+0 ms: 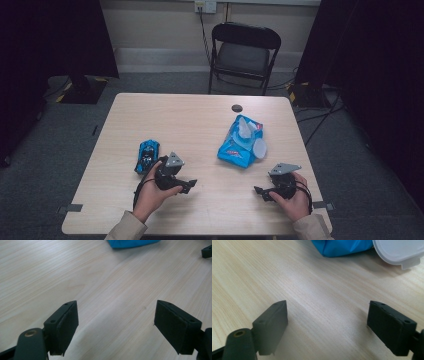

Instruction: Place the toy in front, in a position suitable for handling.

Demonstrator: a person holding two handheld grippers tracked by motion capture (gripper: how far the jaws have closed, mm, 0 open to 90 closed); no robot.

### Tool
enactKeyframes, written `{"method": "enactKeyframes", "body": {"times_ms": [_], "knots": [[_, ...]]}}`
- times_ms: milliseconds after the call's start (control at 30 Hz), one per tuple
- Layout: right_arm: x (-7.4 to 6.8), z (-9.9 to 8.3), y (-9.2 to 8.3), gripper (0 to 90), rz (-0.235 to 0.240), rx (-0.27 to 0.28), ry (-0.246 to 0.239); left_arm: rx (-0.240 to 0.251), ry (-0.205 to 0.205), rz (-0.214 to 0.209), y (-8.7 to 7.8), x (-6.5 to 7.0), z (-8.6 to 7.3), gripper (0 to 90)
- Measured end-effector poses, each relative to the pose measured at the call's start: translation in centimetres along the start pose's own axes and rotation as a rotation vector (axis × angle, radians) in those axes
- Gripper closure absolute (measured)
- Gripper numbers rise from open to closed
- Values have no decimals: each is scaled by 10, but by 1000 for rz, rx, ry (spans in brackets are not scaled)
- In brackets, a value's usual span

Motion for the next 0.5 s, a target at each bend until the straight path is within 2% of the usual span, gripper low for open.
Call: {"method": "enactKeyframes", "body": {"times_ms": [267,300,500], "knots": [[1,-3,0,143,14,30,6,-15,-9,30,-10,-14,-7,188],[2,-3,0,142,18,35,5,-19,0,36,-12,-16,-7,188],[3,-5,0,141,30,57,1,-13,-19,53,-20,-25,-9,188]]}}
Point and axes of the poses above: each handheld gripper's, and its own axes: y roughly forward along the jaws, z roughly out of its top, x roughly to its right, the point moved 4 cm from there along y, roughly forward along the jaws, and after that the axes turned 15 degrees about y, right-handed, at the moved point
